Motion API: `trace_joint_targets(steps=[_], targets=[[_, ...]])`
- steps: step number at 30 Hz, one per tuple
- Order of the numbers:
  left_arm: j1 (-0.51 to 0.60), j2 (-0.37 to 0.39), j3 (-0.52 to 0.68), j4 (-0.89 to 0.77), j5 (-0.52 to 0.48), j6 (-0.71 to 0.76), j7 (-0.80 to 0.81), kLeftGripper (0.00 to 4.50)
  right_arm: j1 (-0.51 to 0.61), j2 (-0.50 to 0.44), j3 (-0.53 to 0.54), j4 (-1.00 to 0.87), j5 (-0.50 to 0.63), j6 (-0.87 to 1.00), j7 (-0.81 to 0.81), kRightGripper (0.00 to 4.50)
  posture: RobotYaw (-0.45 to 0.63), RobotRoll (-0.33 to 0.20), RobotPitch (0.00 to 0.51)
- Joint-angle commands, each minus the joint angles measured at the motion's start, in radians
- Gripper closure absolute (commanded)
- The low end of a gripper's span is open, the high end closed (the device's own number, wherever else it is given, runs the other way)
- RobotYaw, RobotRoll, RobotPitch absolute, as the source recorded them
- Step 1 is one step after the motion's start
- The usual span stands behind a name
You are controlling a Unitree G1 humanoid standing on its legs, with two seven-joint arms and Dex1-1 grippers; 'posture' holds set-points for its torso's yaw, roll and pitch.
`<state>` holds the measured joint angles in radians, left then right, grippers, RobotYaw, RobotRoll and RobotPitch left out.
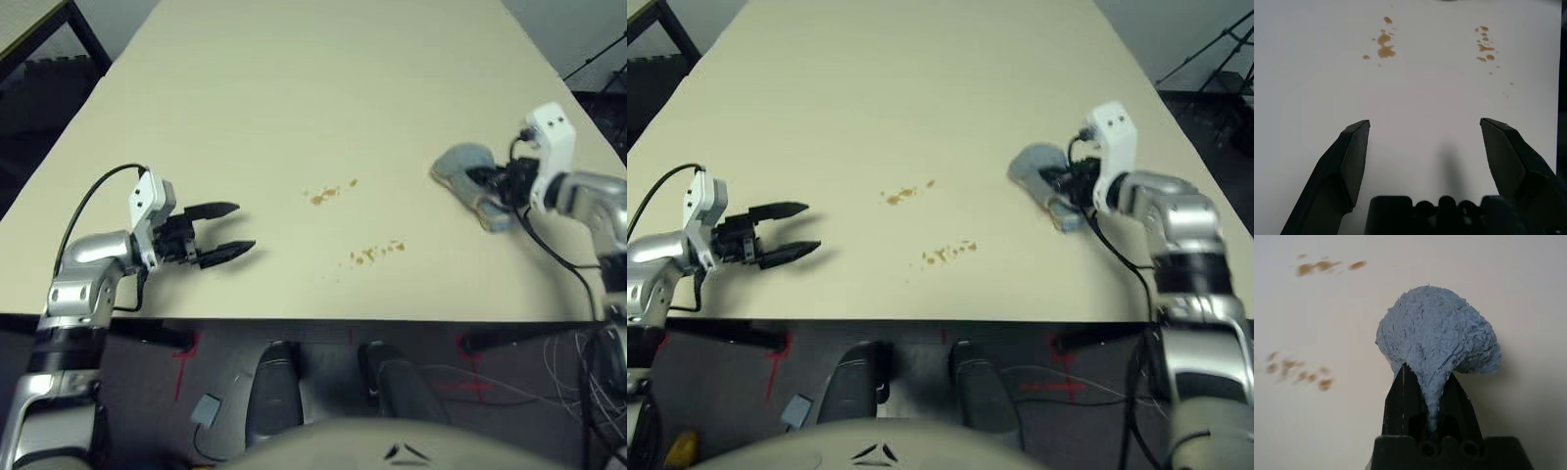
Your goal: Wipe the water off the table with a rag.
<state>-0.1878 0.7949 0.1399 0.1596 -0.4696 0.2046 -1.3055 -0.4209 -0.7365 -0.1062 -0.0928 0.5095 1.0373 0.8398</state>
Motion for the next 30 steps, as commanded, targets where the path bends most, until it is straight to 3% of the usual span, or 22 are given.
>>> trace_joint_targets(steps=[1, 9, 19, 24, 30], targets=[[-0.005, 0.013, -0.001, -0.013, 0.002, 0.000, -0.014, 0.00, 0.044, 0.031, -0.019, -0.121, 0.052, 0.072, -0.052, 4.43, -0.13, 0.000, 0.158], [-0.043, -0.005, -0.024, 0.000, 0.009, 0.004, -0.015, 0.00, 0.129, 0.222, 0.170, -0.130, -0.072, -0.042, -0.220, 4.43, -0.14, 0.000, 0.162], [-0.033, 0.011, -0.011, 0.006, 0.007, 0.005, -0.026, 0.00, 0.100, 0.394, 0.370, -0.145, -0.093, -0.044, -0.214, 4.43, -0.13, 0.000, 0.169], [-0.021, 0.012, -0.004, -0.001, 0.006, 0.006, -0.022, 0.00, 0.065, 0.394, 0.411, -0.127, -0.078, -0.020, -0.163, 4.43, -0.13, 0.000, 0.174], [-0.018, 0.009, -0.005, -0.001, 0.008, 0.005, -0.019, 0.00, 0.056, 0.435, 0.384, -0.137, 0.026, 0.093, -0.118, 4.43, -0.12, 0.000, 0.182]])
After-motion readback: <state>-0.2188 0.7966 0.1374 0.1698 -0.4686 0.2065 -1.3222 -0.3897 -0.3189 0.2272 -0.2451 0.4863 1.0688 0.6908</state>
